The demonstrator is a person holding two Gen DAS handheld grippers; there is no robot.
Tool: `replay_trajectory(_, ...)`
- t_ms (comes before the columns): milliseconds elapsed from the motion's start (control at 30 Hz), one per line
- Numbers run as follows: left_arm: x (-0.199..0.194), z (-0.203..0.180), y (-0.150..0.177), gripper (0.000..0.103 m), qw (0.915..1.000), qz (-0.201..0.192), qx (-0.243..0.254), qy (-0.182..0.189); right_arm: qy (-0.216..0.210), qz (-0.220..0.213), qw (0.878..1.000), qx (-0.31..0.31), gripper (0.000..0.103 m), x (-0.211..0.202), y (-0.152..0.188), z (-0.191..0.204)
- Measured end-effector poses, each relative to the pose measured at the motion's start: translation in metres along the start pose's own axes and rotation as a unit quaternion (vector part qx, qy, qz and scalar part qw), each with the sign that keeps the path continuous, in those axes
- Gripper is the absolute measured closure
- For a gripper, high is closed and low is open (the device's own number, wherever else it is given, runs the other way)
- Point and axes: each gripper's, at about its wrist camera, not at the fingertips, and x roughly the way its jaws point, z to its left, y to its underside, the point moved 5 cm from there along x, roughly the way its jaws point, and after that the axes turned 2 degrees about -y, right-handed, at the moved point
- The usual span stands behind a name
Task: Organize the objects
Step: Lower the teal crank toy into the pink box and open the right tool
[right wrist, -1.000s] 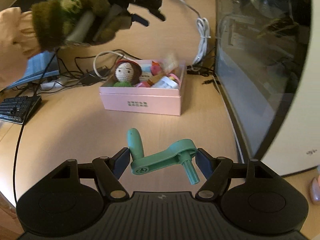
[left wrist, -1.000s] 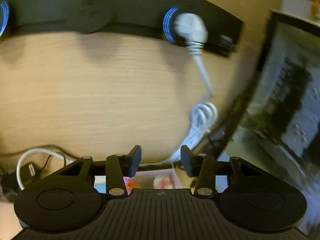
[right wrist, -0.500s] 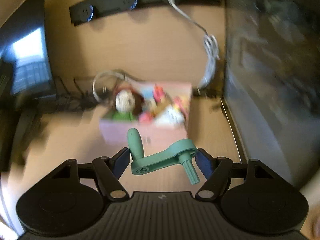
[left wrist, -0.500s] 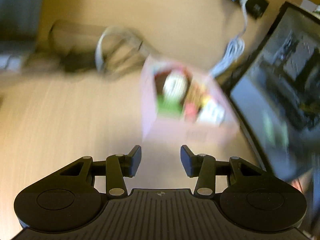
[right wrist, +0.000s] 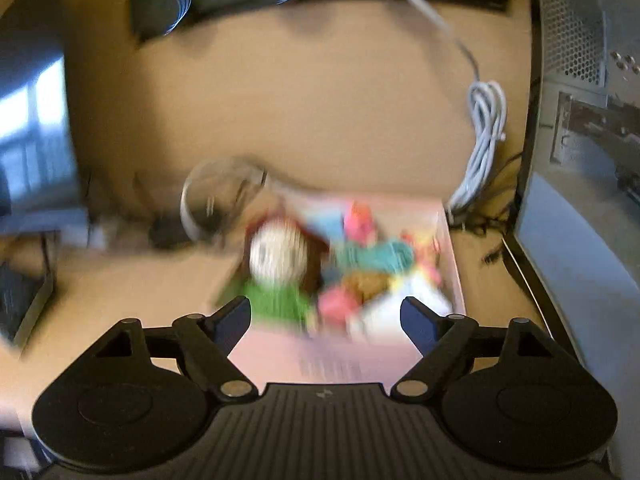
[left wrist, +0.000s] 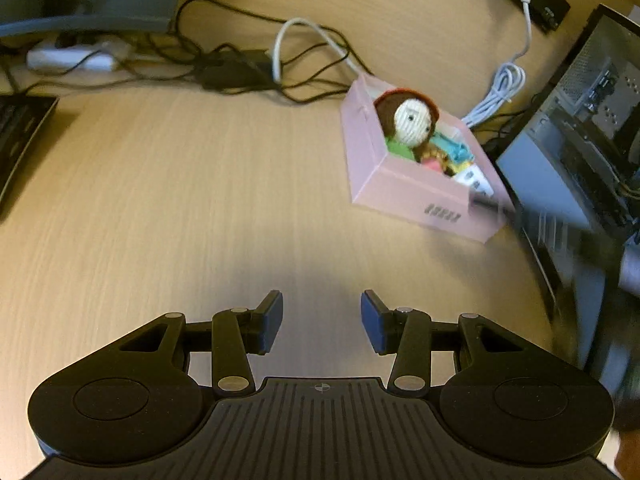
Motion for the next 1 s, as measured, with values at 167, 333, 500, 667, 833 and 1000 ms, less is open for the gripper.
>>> replay_trajectory(167,0.016,-0.031,-0.049,0.056,0.9984,-0.03,0.045,0.016,0.018,0.029,0.999,-0.017,0.02,-0.008,0.03,-0.018)
replay_trajectory(333,0.065,-0.053,-0.1,0.056,0.9978,-0.035,0.056,-0.004,0.066,0.021,0.997,-0.022,0.02,-0.012,0.024,-0.043)
replay_trajectory(500,0.113,-0.051,-0.116,0.056,0.9983,0.009,0.038,-0.044,0.091,0.02,0.995,-0.041,0.022,0.003,0.017,-0.059)
replay_trajectory(667,0.118,-0.03,-0.107,0.017,0.9954,0.02,-0.01,-0.093,0.093,0.051,0.993,-0.061,0.046,0.043,0.01,-0.069)
replay_trajectory(833,0.107,-0.012,-0.1,0.003,0.9926,0.004,-0.006,-0.121,0.07,0.043,0.994,-0.073,0.047,0.059,0.003,-0.056)
replay_trajectory(1000,0.116,-0.002,-0.115,0.002,0.9938,0.001,0.012,-0.111,0.054,0.049,0.995,-0.07,0.047,0.07,0.0,-0.042)
